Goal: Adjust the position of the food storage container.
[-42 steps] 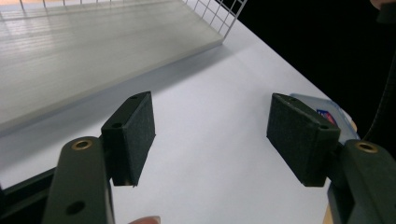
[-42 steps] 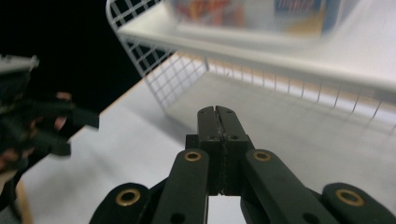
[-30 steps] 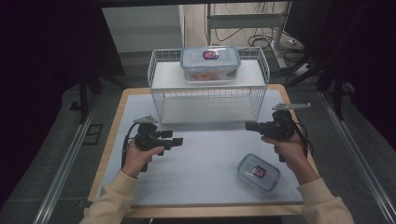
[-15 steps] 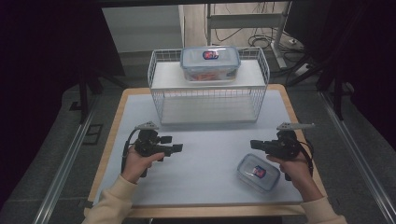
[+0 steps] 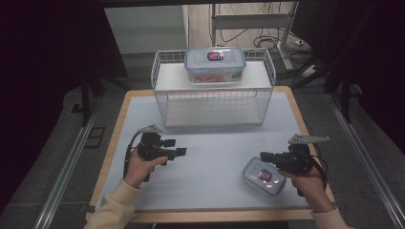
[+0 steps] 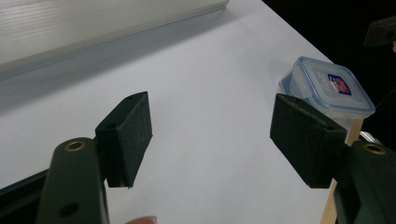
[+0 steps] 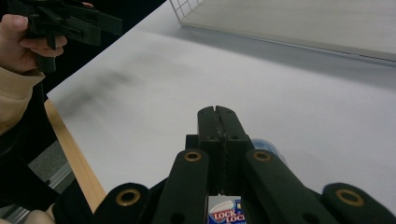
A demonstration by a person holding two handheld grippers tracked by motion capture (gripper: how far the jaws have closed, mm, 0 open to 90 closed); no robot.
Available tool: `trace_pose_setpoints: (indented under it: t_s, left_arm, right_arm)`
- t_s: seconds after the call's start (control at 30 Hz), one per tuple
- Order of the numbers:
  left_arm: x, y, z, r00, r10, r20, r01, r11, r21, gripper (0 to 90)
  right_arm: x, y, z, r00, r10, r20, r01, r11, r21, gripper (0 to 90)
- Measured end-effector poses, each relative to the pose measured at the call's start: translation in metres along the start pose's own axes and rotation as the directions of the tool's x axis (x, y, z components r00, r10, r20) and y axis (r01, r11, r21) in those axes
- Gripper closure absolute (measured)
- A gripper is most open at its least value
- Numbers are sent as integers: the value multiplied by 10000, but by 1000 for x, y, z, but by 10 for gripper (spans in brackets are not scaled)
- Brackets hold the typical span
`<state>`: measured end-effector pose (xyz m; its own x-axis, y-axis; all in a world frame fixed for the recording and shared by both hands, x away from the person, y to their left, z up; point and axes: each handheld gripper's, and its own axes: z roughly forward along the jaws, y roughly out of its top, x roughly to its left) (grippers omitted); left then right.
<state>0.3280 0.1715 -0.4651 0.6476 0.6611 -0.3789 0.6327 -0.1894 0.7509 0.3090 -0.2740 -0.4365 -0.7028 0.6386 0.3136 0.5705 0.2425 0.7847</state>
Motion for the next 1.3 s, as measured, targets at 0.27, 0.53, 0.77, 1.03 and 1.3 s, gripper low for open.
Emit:
trace_pose_setpoints:
  t_s: [0.27,0.53,0.77,1.03,1.3]
  left_arm:
    - [-2,-2,5,10000,77,2,-77,9998,177,290]
    - [-1,-4,7,10000,41,31,-41,9997,245,289]
    - [0,-5,8,10000,-48,33,47,9996,274,289]
    - [2,-5,8,10000,-89,-7,89,9996,268,289]
    - [2,-5,7,10000,-94,-11,95,9997,236,289]
  right_arm:
    - [8,-7,-6,9997,-211,147,209,9997,138,899]
    - [31,-28,-7,9959,-897,89,885,9916,944,899]
    - [43,-61,2,9943,-1063,-112,1063,9717,2110,899]
    - [44,-84,-2,9887,-1494,146,1380,9430,3029,899]
    - [33,-90,-3,9860,-1554,609,1263,9332,3364,900]
